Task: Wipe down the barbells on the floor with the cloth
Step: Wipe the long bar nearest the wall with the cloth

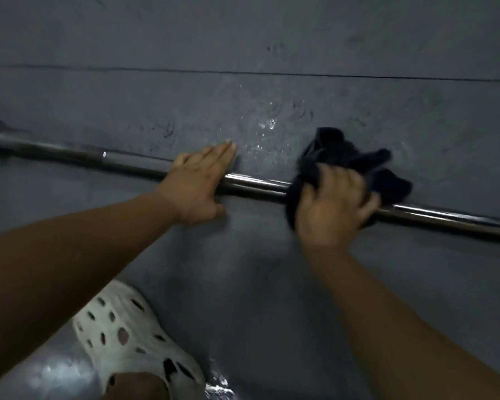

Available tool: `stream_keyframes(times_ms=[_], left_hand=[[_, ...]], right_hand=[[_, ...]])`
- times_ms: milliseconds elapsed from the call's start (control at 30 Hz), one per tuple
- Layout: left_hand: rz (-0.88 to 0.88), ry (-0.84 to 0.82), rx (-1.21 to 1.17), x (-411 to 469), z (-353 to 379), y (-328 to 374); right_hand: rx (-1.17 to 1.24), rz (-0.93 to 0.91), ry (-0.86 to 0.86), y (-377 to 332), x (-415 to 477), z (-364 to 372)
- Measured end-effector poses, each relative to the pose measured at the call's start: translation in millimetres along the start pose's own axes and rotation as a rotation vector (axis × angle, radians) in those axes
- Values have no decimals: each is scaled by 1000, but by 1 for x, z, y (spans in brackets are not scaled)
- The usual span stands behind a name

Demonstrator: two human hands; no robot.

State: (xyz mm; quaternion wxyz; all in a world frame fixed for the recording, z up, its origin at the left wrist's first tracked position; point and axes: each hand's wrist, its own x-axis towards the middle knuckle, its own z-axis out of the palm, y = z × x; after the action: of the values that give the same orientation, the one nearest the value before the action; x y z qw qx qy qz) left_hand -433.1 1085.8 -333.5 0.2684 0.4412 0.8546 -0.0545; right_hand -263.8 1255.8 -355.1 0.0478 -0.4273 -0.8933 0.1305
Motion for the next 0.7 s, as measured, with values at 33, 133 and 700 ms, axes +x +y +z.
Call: stream_keyframes(times_ms=[33, 133, 700], left_hand=[[36, -7, 6, 8, -3, -6], [254, -17, 14, 35, -19, -29], [539, 160, -124, 69, -30, -62]], right_hand=[[3, -85, -26, -33, -2, 8], [86, -322, -78, -91, -10, 20], [95, 43, -97, -103, 15, -2]])
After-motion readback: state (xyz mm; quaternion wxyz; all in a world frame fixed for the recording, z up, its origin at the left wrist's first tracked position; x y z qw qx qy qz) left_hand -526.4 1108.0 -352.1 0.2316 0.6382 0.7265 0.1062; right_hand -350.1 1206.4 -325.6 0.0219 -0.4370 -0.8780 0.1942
